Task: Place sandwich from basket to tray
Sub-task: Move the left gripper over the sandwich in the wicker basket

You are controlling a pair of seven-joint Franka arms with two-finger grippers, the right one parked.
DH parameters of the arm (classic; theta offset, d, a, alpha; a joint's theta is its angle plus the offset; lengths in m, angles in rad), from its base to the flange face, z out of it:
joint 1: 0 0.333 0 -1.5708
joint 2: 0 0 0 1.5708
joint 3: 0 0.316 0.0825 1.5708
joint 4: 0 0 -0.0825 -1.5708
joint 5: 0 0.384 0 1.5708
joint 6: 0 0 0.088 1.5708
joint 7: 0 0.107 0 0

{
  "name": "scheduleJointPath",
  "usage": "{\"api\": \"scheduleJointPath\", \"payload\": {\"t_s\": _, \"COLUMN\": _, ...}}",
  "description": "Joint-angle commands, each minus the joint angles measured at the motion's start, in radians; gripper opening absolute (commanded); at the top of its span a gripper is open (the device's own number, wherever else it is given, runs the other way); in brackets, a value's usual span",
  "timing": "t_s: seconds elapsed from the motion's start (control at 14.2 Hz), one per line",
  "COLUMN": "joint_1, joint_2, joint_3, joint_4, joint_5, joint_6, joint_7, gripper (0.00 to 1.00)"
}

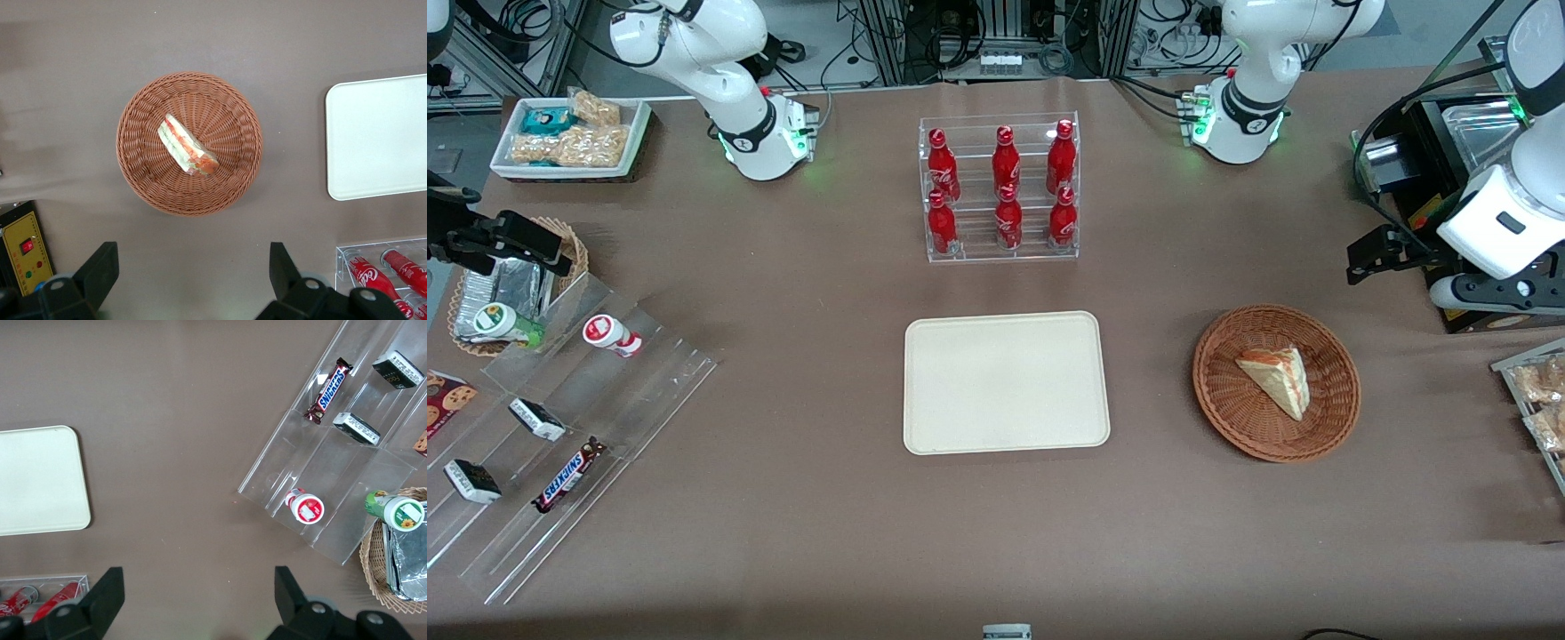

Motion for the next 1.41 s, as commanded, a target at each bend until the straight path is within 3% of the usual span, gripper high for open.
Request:
{"api": "scheduleJointPath", "payload": {"t_s": 0.0, "joint_1": 0.001, "joint_2": 0.007, "joint_3": -0.003, "joint_4": 0.020, "joint_5": -0.013, "joint_6": -0.025, "joint_7": -0.014, "gripper": 1.00}}
{"api": "scheduleJointPath", "payload": {"t_s": 0.78, "joint_1": 0.000, "joint_2": 0.017, "joint_3": -0.003, "joint_4": 0.009, "joint_5": -0.002, "joint_6": -0.056, "joint_7": -0.013, "gripper": 1.00}}
{"api": "scheduleJointPath", "payload": {"t_s": 1.06, "joint_1": 0.004, "joint_2": 0.012, "joint_3": -0.001, "joint_4": -0.110, "joint_5": 0.004, "joint_6": -0.047, "joint_7": -0.017, "gripper": 1.00}}
{"api": "scheduleJointPath", "payload": {"t_s": 1.34, "joint_1": 0.007, "joint_2": -0.009, "joint_3": 0.000, "joint_4": -0.291, "joint_5": 0.001, "joint_6": 0.141, "joint_7": -0.023, "gripper": 1.00}}
